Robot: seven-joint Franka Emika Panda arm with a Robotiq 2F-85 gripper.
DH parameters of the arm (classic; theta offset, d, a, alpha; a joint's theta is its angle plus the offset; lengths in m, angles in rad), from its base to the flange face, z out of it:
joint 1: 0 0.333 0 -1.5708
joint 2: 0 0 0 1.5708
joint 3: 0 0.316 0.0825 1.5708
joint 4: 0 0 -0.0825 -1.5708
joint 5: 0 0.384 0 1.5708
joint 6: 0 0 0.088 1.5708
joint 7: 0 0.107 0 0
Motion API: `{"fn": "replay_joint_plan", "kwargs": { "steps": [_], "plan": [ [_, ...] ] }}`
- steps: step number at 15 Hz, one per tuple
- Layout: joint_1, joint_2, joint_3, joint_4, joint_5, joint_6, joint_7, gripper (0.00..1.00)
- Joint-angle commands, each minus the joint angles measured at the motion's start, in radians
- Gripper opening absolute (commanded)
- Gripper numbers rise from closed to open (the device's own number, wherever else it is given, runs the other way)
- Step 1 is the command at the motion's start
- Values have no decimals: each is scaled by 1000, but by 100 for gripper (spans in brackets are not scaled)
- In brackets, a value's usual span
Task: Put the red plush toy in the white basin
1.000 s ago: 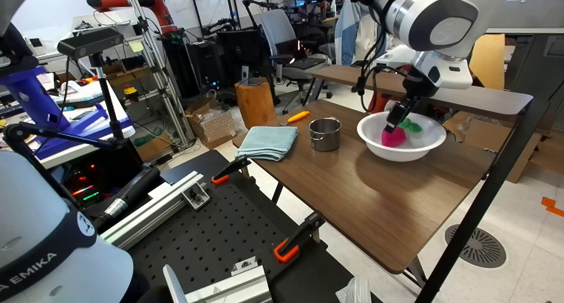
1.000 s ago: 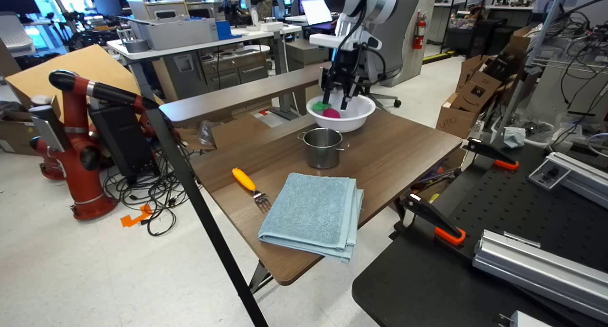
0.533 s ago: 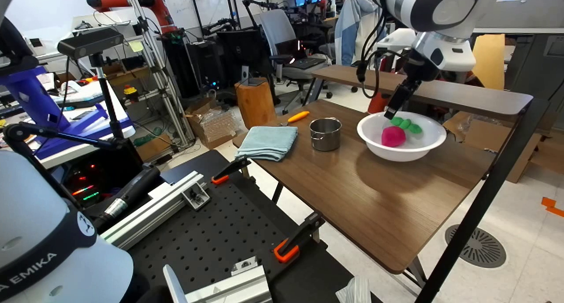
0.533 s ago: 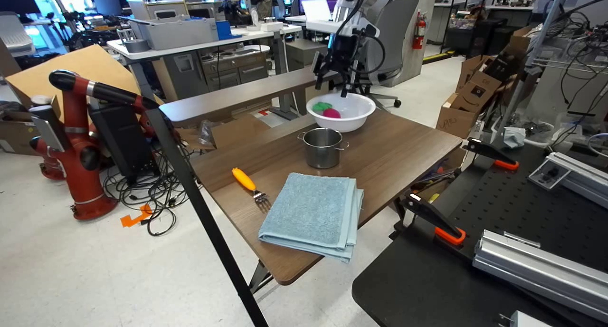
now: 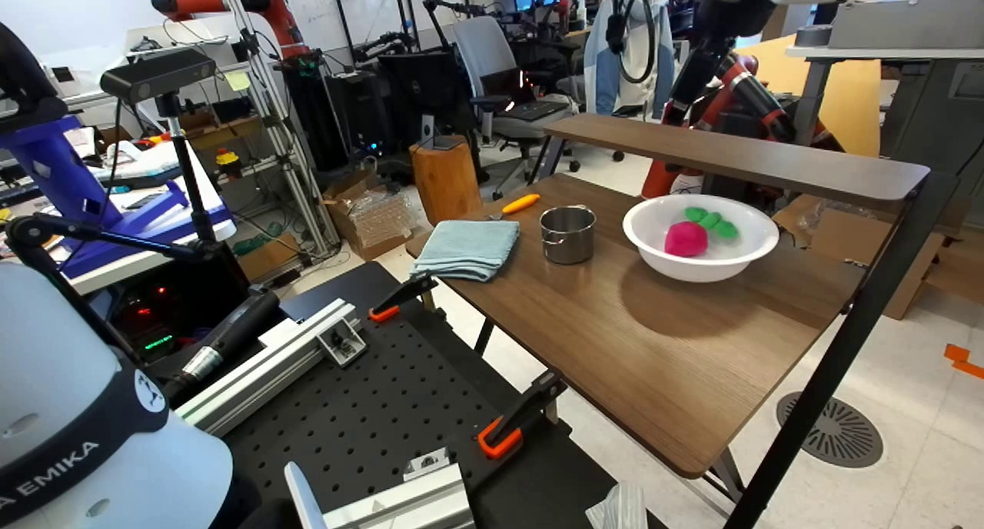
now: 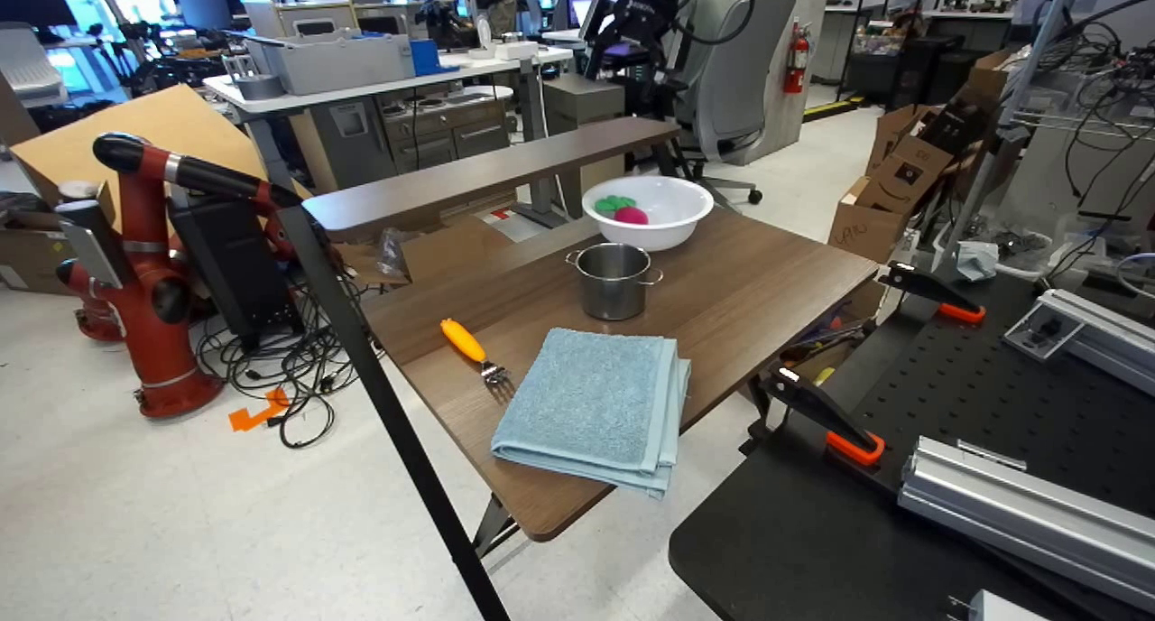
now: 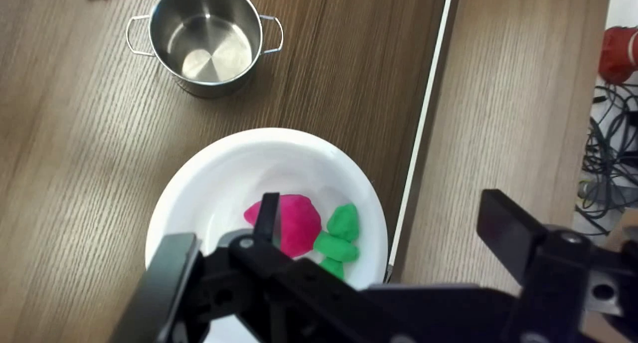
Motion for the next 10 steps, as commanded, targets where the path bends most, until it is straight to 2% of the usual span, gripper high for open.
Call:
{"fn": "replay_joint_plan", "kwargs": {
  "steps": [1, 10],
  "plan": [
    [8, -18, -10, -13, 7, -5, -6, 100],
    [8, -3, -13, -8, 6, -4, -6, 100]
  ]
}}
